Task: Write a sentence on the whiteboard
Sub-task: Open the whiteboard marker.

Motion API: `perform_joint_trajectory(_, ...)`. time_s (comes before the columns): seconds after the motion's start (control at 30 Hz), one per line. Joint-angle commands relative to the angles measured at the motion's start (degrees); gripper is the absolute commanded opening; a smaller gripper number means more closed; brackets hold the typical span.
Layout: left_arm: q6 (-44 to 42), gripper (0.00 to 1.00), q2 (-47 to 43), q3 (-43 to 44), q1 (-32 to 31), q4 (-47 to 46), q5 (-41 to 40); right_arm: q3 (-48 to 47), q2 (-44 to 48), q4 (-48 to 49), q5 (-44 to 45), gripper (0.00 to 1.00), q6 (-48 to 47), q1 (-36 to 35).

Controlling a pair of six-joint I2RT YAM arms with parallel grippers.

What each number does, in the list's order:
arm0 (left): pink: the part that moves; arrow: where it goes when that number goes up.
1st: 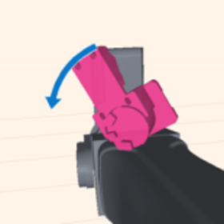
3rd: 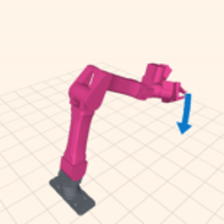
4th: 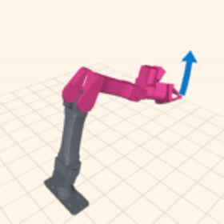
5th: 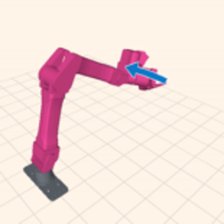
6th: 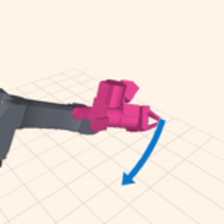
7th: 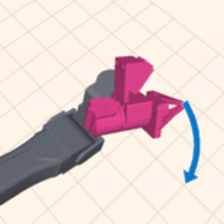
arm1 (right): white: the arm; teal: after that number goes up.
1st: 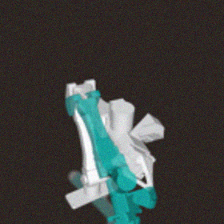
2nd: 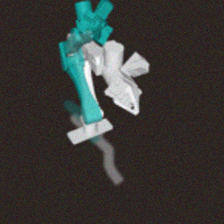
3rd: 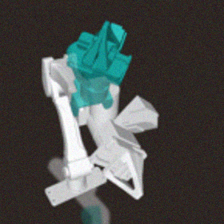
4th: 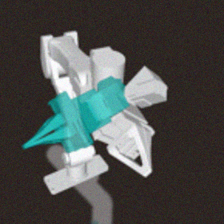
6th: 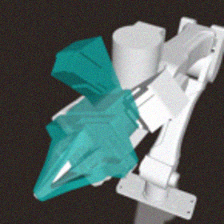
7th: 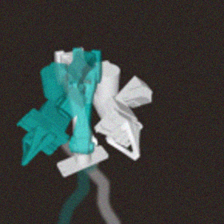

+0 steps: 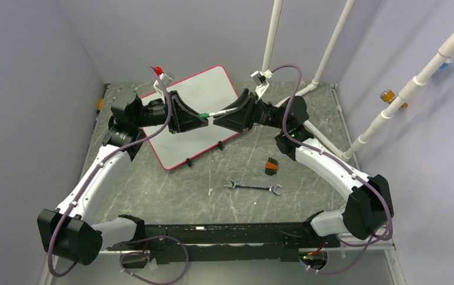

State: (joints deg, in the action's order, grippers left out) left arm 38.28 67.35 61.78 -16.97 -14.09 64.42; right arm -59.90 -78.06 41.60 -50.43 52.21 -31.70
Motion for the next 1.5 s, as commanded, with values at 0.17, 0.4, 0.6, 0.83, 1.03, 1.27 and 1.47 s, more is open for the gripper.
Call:
perform_joint_trajectory(0.17,-6.3,0.0,-1.5,5.6,-0.3,8.8,0.2,-5.1,3.5,-8.9,-4.4,0.57,-8.0,0.0)
perform_joint_trajectory(0.4,-8.8,0.0,-2.9,6.8,-0.3,12.9,-0.4,-4.2,3.8,-4.6,-5.0,0.57,-4.2,1.6)
perform_joint_trajectory(0.6,-8.4,0.0,-3.8,5.8,-0.3,12.1,-0.8,-4.2,3.3,-3.1,-3.8,0.57,-2.4,2.1)
perform_joint_trajectory(0.83,-9.5,0.0,-2.5,6.3,-0.3,13.6,-2.1,-4.8,2.4,-2.8,-4.4,0.5,-1.9,2.1)
perform_joint_trajectory(1.03,-13.3,0.0,-1.6,7.9,-0.3,19.1,-3.9,-5.6,2.7,-6.6,-3.9,0.43,-4.5,2.1)
perform_joint_trajectory(1.27,-15.5,0.0,-1.5,8.8,-0.3,22.0,-3.4,-6.6,2.2,-9.2,-3.3,0.45,-6.6,2.1)
perform_joint_trajectory(1.47,-17.3,0.0,-2.1,8.7,-0.3,24.1,-3.4,-7.7,1.4,-9.5,-3.0,0.51,-6.6,2.0)
